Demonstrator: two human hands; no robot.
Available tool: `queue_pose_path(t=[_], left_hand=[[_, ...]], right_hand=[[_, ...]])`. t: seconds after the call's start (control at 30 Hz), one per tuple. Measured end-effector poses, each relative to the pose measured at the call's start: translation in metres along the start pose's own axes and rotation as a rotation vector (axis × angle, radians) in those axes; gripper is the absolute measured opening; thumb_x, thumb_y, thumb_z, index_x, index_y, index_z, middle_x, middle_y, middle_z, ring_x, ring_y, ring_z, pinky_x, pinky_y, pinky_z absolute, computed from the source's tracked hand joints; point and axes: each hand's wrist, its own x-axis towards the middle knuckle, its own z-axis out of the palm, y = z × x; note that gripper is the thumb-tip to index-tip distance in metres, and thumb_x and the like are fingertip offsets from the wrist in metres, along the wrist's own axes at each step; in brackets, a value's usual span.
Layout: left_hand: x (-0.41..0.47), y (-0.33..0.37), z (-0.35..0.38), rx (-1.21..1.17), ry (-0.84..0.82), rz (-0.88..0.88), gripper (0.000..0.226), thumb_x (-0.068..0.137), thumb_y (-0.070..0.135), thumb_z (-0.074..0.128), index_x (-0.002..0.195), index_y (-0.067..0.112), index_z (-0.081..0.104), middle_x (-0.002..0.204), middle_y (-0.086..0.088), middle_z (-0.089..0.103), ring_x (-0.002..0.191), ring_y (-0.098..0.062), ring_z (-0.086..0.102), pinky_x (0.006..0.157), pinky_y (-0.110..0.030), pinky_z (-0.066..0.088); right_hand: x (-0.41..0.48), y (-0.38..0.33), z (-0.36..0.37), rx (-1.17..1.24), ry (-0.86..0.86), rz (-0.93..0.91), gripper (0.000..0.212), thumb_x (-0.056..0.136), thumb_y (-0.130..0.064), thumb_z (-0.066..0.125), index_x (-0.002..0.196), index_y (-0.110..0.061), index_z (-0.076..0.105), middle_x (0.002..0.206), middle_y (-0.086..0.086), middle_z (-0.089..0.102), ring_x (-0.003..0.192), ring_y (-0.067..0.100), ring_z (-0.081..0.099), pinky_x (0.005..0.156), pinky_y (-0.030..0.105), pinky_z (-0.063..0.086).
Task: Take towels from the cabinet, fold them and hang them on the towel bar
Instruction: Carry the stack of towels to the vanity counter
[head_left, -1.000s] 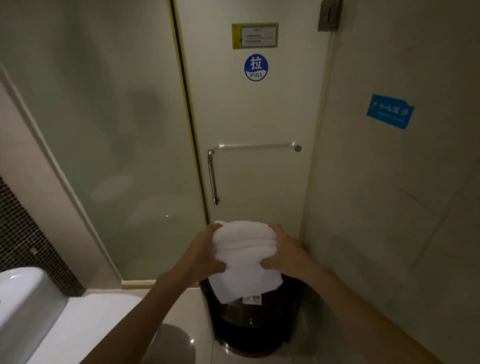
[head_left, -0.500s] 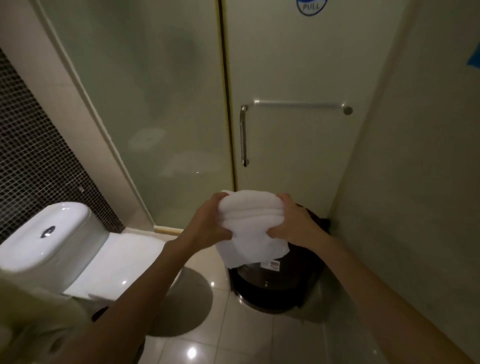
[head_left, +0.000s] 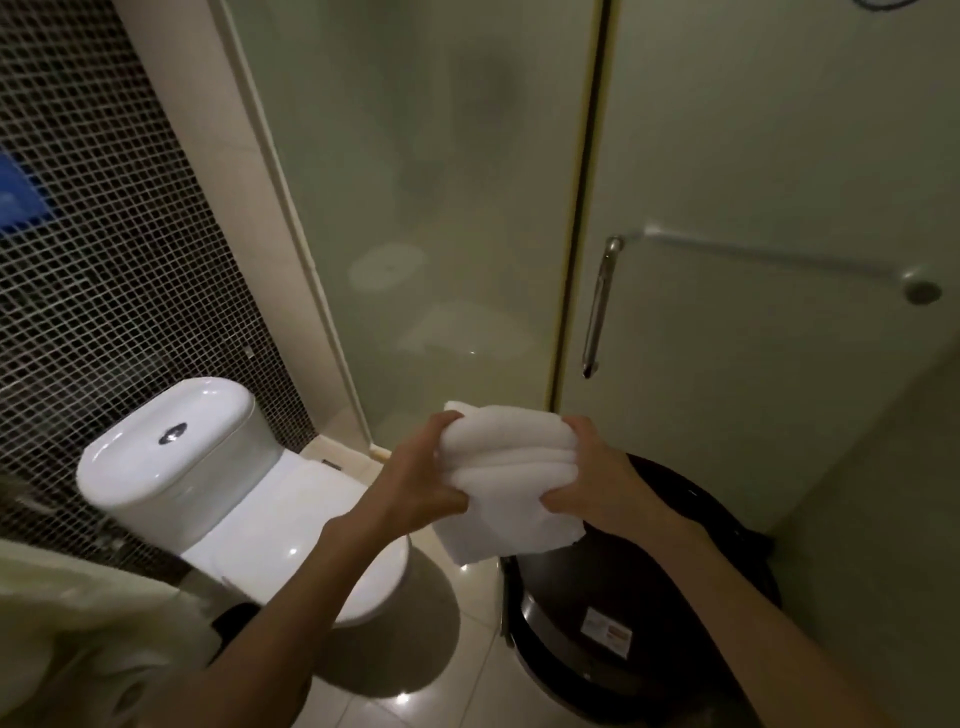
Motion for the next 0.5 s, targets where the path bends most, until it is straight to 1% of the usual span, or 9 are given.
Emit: queue_pose_path(t=[0.1,0.13,0.2,0.27,0.3,0.33,0.4,0.47,0.5], left_hand=[[0.013,-0.015,-0.010,-0.012,0.038,-0.060,0.082,0.060,0.006,0.078,0.127,0.033,0.040,0.106,0.011,0.049,0.096,-0.013,0.051,0.077,-0.027,0.050],[0.014,-0.019,-0.014,-0.016,0.057,-0.077,0.080,0.059,0.006,0.077,0.124,0.035,0.040,0.105,0.013,0.050,0.095,-0.011,0.053,0.075,-0.023,0.050],[0.015,-0.026,-0.019,-0.017,0.093,-0.113,0.078,0.059,0.005,0.076,0.121,0.036,0.041,0.103,0.011,0.052,0.091,-0.008,0.054,0.067,-0.013,0.045],[0.014,-0.030,-0.022,-0.016,0.132,-0.170,0.078,0.060,0.003,0.076,0.122,0.036,0.040,0.104,0.007,0.052,0.090,-0.007,0.054,0.063,-0.009,0.043],[0.012,-0.033,-0.023,-0.008,0.154,-0.203,0.079,0.060,0.004,0.076,0.123,0.036,0.040,0.106,0.006,0.052,0.090,-0.008,0.054,0.064,-0.008,0.042],[0.010,-0.035,-0.023,0.004,0.170,-0.228,0.080,0.060,0.006,0.077,0.125,0.035,0.039,0.107,0.004,0.052,0.091,-0.010,0.053,0.067,-0.009,0.042],[0.004,-0.040,-0.024,0.027,0.212,-0.280,0.082,0.058,0.012,0.076,0.129,0.030,0.040,0.111,0.000,0.053,0.098,-0.018,0.055,0.075,-0.022,0.049],[-0.006,-0.043,-0.024,0.029,0.280,-0.350,0.084,0.055,0.018,0.074,0.132,0.028,0.040,0.113,0.000,0.054,0.101,-0.020,0.054,0.083,-0.033,0.051],[-0.013,-0.045,-0.024,0.029,0.322,-0.385,0.085,0.054,0.019,0.073,0.132,0.028,0.040,0.114,0.001,0.054,0.102,-0.019,0.054,0.086,-0.037,0.051]], right_hand=[[0.034,-0.007,0.003,-0.007,-0.050,-0.035,0.087,0.073,-0.021,0.079,0.141,-0.028,0.024,0.120,0.001,0.049,0.107,0.021,0.054,0.086,0.038,0.052],[0.044,-0.009,0.005,-0.017,-0.069,-0.042,0.085,0.074,-0.020,0.078,0.141,-0.027,0.025,0.118,0.000,0.049,0.104,0.020,0.054,0.083,0.036,0.051],[0.060,-0.013,0.008,-0.050,-0.107,-0.064,0.083,0.075,-0.021,0.077,0.140,-0.027,0.025,0.113,-0.001,0.048,0.099,0.019,0.053,0.076,0.030,0.048],[0.078,-0.017,0.012,-0.085,-0.151,-0.089,0.084,0.074,-0.022,0.076,0.141,-0.027,0.026,0.112,0.000,0.049,0.097,0.020,0.054,0.074,0.030,0.047],[0.086,-0.018,0.015,-0.103,-0.179,-0.092,0.085,0.074,-0.021,0.077,0.141,-0.026,0.026,0.111,0.001,0.049,0.097,0.021,0.054,0.074,0.031,0.047],[0.092,-0.019,0.017,-0.118,-0.200,-0.095,0.085,0.073,-0.021,0.077,0.141,-0.027,0.026,0.111,0.001,0.049,0.096,0.022,0.054,0.074,0.031,0.047],[0.104,-0.024,0.024,-0.129,-0.255,-0.138,0.084,0.073,-0.021,0.076,0.141,-0.027,0.027,0.109,0.000,0.049,0.094,0.021,0.054,0.073,0.030,0.047],[0.116,-0.028,0.032,-0.137,-0.329,-0.195,0.085,0.072,-0.020,0.076,0.141,-0.027,0.027,0.111,0.000,0.051,0.095,0.021,0.055,0.075,0.031,0.048],[0.121,-0.031,0.035,-0.143,-0.370,-0.226,0.086,0.071,-0.021,0.077,0.141,-0.028,0.027,0.113,0.001,0.052,0.096,0.021,0.055,0.077,0.032,0.049]])
